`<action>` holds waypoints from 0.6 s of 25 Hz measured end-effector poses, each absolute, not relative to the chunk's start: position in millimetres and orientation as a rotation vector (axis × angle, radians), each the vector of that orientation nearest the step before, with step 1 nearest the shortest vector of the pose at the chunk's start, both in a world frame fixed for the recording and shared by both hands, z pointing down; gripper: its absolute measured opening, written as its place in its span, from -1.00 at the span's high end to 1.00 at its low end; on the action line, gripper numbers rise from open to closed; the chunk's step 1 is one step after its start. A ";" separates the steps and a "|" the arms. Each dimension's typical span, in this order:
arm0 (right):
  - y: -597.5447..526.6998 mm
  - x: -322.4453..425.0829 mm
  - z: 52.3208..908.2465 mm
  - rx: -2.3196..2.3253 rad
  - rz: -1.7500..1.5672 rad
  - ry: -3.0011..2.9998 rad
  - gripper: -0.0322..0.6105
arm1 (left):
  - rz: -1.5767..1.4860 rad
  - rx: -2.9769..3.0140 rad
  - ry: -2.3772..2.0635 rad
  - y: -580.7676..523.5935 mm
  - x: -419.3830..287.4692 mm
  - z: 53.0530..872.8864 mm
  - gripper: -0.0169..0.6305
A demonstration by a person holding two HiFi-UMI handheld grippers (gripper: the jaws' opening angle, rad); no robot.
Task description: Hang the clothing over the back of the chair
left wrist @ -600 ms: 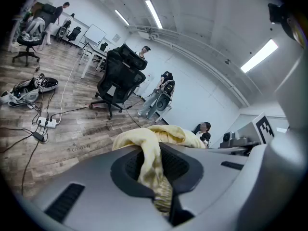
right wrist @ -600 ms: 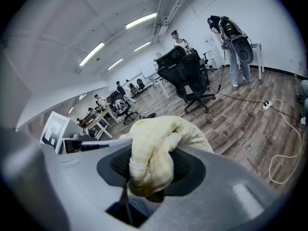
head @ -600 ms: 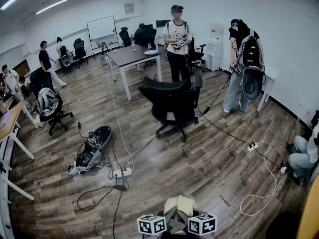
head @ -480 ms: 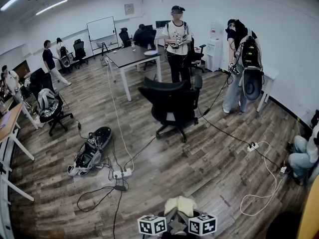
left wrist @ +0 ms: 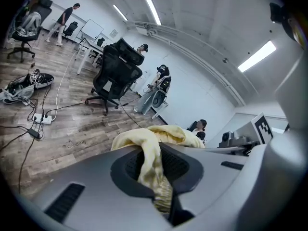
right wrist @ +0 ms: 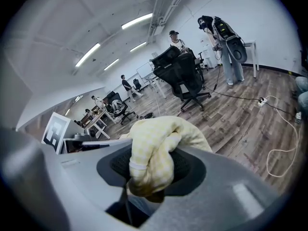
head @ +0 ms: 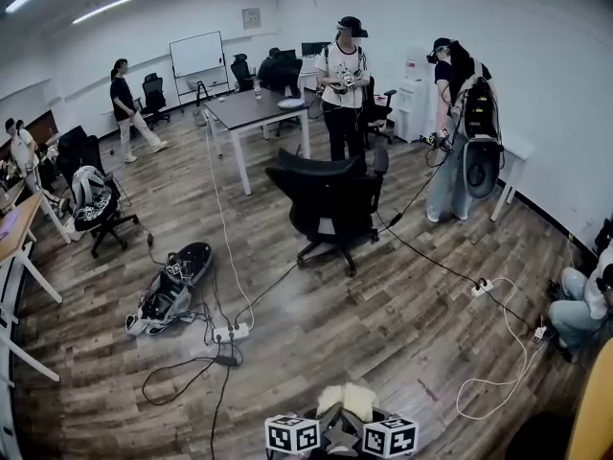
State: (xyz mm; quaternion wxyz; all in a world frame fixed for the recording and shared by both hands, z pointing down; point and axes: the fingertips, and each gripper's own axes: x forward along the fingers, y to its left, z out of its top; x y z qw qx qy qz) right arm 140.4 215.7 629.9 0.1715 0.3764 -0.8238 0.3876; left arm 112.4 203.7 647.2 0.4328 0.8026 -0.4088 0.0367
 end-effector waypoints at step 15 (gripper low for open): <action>201.0 131.0 633.0 1.089 1.214 -2.335 0.42 | 0.041 2.030 -0.962 186.1 105.6 647.1 0.83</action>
